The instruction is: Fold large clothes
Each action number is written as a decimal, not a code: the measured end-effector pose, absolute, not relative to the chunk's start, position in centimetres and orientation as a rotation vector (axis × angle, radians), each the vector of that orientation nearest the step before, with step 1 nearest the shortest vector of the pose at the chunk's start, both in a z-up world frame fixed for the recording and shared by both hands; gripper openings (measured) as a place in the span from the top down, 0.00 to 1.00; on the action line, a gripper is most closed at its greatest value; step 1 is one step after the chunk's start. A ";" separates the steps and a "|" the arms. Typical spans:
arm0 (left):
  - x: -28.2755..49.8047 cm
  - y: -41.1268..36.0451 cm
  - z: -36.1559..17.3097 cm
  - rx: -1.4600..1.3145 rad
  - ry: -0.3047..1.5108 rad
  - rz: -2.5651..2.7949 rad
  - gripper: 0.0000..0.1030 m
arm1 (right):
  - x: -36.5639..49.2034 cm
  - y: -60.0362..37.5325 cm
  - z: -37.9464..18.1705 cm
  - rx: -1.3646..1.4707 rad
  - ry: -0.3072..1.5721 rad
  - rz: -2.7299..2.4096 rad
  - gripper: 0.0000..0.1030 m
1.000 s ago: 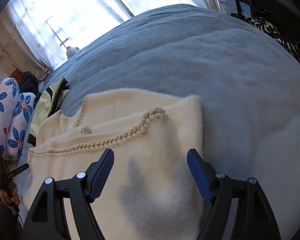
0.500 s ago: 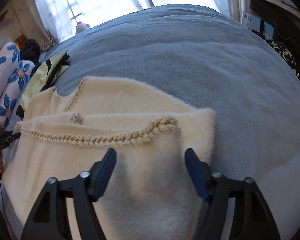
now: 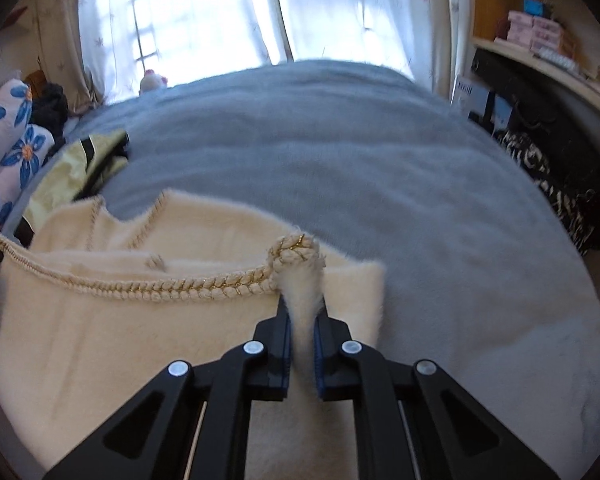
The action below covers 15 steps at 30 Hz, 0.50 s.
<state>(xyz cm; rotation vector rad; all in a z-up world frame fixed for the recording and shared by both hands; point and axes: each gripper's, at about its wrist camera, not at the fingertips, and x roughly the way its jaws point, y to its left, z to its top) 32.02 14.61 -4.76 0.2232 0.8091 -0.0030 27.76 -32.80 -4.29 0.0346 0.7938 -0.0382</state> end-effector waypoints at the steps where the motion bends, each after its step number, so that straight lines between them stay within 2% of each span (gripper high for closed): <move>1: 31.9 14.9 -3.9 0.200 0.793 0.009 0.94 | 27.6 -32.8 -3.3 0.035 0.765 -0.047 0.92; 9: 33.7 15.1 0.1 0.170 0.678 0.119 0.94 | 30.0 -32.2 0.6 0.017 0.629 -0.130 0.92; 15: 37.9 15.1 -1.8 0.119 0.702 0.156 0.94 | 34.8 -31.4 -1.4 -0.021 0.652 -0.184 0.92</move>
